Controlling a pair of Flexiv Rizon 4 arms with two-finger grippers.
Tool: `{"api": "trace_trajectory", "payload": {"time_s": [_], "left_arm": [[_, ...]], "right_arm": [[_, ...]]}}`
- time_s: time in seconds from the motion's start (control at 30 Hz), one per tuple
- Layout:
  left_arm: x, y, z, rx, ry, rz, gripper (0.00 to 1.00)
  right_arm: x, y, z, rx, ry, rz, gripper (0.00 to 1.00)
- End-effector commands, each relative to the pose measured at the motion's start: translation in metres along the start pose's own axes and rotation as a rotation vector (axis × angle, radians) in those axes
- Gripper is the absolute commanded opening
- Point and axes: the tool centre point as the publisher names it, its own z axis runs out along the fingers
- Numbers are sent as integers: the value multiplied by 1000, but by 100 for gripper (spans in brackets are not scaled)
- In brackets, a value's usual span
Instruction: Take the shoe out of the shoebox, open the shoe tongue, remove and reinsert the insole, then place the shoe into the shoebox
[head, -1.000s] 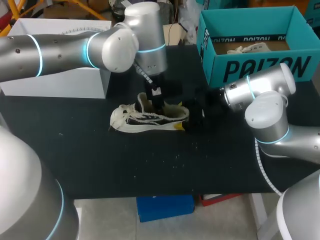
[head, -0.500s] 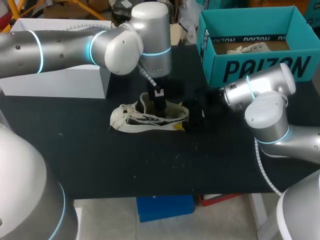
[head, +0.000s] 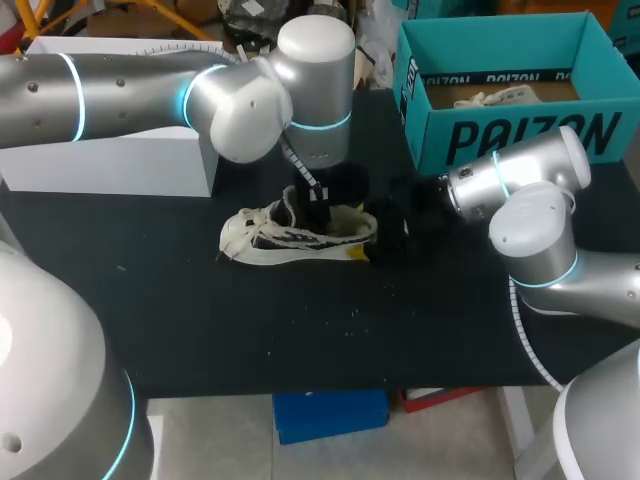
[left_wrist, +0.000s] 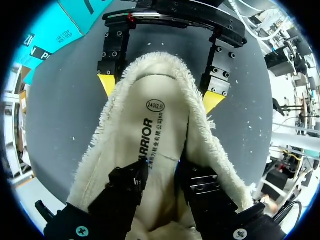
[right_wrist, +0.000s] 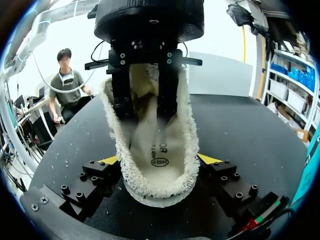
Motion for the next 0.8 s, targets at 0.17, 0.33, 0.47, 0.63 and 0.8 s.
{"api": "trace_trajectory", "payload": {"time_s": [0.17,0.33,0.47,0.63,0.8], "left_arm": [[9,-6,26,-63,-121,34,43],[6,-1,27,-107,-277,-20,43],[-2,7,23,-108,-383,-68,44],[-18,16,15,-72,-484,-107,44],[-34,19,7,-27,-552,-111,45]], "right_arm": [[-1,-2,3,3,-1,2,0],[-1,-2,3,3,-1,2,0],[-1,-2,3,3,-1,2,0],[-1,-2,3,3,-1,2,0],[-1,-2,3,3,-1,2,0]]}}
